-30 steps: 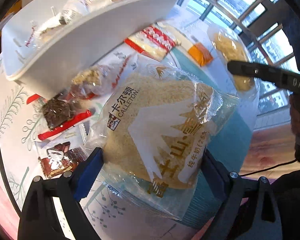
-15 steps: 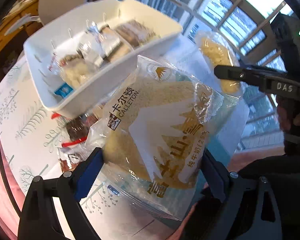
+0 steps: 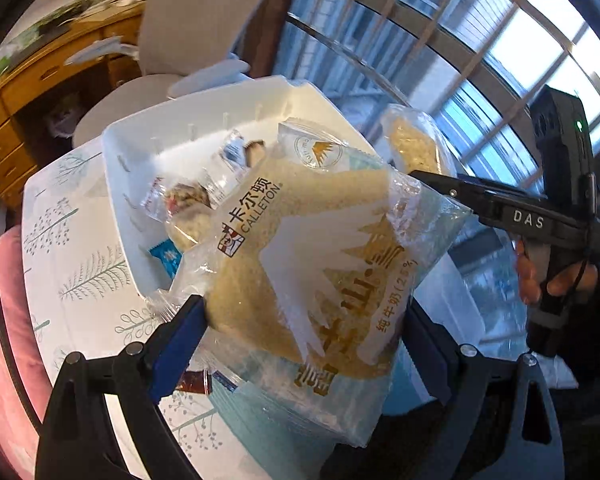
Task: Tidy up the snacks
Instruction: 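Carry the cracker bag and Calleton bag toward the basket with both tools, then lower both bags into the basket while both tools open to release them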
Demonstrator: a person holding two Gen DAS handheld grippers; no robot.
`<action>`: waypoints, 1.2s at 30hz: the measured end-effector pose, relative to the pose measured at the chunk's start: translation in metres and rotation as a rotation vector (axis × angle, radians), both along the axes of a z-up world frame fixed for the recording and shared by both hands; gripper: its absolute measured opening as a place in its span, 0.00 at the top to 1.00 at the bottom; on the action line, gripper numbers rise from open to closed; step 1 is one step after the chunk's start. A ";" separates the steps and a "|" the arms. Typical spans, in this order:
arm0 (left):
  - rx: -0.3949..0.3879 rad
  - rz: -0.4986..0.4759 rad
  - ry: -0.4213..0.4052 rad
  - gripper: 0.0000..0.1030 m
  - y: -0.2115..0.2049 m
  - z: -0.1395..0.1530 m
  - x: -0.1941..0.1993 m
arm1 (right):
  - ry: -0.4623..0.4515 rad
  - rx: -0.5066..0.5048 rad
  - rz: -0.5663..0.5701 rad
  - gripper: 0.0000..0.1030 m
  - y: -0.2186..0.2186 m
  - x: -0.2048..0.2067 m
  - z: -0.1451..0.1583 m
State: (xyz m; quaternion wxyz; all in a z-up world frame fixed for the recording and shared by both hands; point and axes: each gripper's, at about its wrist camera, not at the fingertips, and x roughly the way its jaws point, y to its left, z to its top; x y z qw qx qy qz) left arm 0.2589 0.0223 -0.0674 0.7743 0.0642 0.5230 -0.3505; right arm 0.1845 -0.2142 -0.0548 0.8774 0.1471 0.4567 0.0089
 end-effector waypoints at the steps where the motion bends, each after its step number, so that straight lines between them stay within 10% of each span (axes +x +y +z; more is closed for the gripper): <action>1: -0.003 0.018 -0.002 0.09 -0.002 -0.001 -0.001 | -0.007 0.000 0.006 0.43 -0.002 0.005 0.001; 18: -0.031 0.444 -0.004 0.09 -0.006 -0.028 0.077 | -0.010 -0.020 0.171 0.42 -0.003 0.072 -0.030; 36: 0.036 0.518 0.085 0.08 -0.006 -0.047 0.098 | 0.030 0.015 0.152 0.39 -0.015 0.078 -0.046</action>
